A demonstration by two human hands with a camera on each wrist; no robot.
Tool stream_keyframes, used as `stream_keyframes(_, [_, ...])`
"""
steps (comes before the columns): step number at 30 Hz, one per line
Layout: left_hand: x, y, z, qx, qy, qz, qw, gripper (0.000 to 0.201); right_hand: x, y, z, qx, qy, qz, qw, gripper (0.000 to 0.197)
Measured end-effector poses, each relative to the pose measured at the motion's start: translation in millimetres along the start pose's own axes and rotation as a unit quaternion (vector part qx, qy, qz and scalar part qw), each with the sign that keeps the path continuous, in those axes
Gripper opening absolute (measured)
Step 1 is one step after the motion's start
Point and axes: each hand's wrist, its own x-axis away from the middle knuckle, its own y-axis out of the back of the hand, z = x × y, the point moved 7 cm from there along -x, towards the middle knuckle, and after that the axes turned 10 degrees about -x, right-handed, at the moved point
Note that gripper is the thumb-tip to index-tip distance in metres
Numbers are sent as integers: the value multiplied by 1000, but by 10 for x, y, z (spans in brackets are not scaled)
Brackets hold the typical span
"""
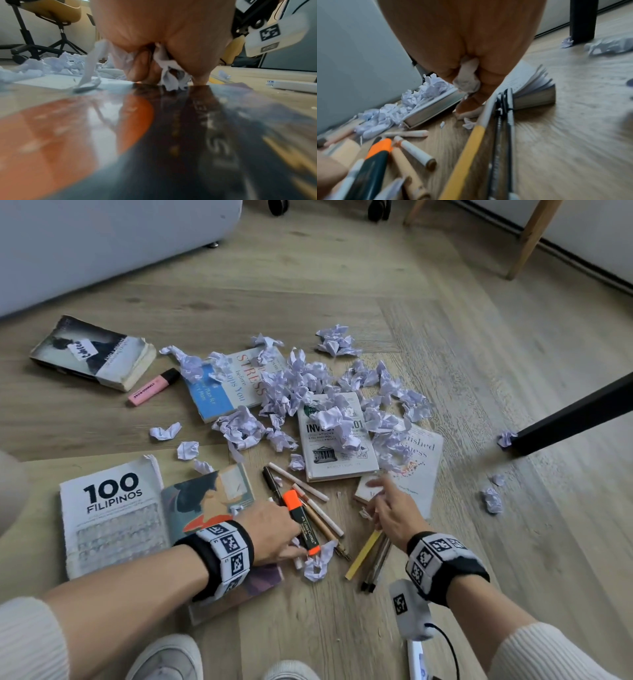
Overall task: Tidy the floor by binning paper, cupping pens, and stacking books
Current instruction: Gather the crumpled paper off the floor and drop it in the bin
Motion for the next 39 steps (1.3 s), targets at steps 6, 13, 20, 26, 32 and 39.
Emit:
stream_keyframes(6, [110,-94,-83,-7,-72,-25,997,35,450,-511,160,188,161,122,961,31])
stream_keyframes(13, [69,129,-280,38,-83,-107,990,23,508,-764,118,262,205,182,925,23])
stream_keyframes(20, [19,135,-313,27,-97,-103,990,26,216,136,-92,24,55,-126,990,13])
stream_keyframes(26, [-34,118,-341,-2,-115,-106,988,26,223,72,-103,109,74,-91,987,33])
stream_keyframes(32, [-79,90,-161,14,-95,-183,978,17,162,-142,-45,339,89,-30,936,27])
stream_keyframes(39, [-207,375,68,57,-2,-150,987,55,49,-248,107,316,121,2,941,11])
